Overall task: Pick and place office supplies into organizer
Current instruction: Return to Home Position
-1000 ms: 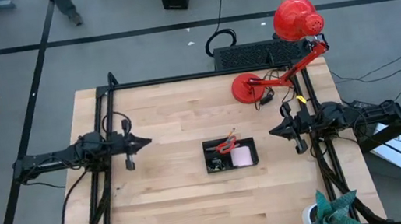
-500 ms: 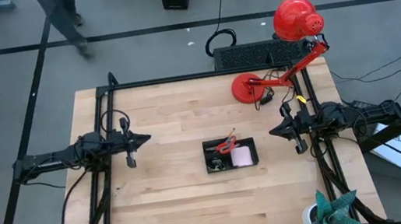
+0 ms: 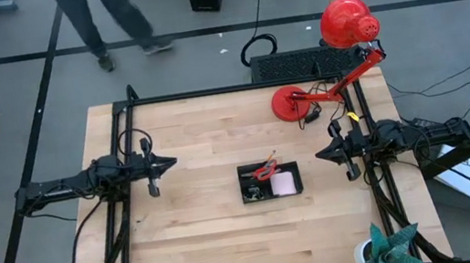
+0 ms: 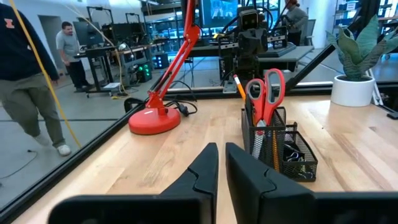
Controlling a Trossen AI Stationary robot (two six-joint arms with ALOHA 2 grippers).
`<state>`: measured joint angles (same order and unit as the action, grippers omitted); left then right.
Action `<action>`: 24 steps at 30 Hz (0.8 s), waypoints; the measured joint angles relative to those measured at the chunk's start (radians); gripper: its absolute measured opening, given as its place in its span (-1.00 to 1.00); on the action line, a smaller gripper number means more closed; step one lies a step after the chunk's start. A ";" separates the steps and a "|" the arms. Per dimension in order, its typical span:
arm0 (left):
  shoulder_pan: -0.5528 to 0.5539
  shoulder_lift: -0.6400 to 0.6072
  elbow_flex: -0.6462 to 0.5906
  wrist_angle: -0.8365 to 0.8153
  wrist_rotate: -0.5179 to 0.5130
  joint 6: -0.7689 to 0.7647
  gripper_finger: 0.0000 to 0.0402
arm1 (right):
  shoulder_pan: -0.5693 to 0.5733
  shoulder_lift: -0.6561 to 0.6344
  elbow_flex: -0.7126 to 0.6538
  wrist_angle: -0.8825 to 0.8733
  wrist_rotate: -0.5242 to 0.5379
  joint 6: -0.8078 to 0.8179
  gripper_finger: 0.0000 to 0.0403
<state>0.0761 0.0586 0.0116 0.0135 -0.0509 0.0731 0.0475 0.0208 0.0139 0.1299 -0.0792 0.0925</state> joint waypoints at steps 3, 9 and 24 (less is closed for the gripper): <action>0.000 0.000 0.000 0.001 0.000 0.000 -0.78 | 0.000 0.000 0.000 0.000 0.000 0.000 -0.99; 0.000 0.000 -0.001 0.024 -0.006 0.000 -0.79 | 0.000 0.000 0.000 0.000 0.000 0.000 -0.99; 0.000 0.000 -0.002 0.040 -0.005 0.000 -0.80 | 0.000 0.000 0.000 0.000 0.000 0.000 -1.00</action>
<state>0.0761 0.0586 0.0097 0.0540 -0.0563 0.0734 0.0476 0.0208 0.0143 0.1299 -0.0795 0.0925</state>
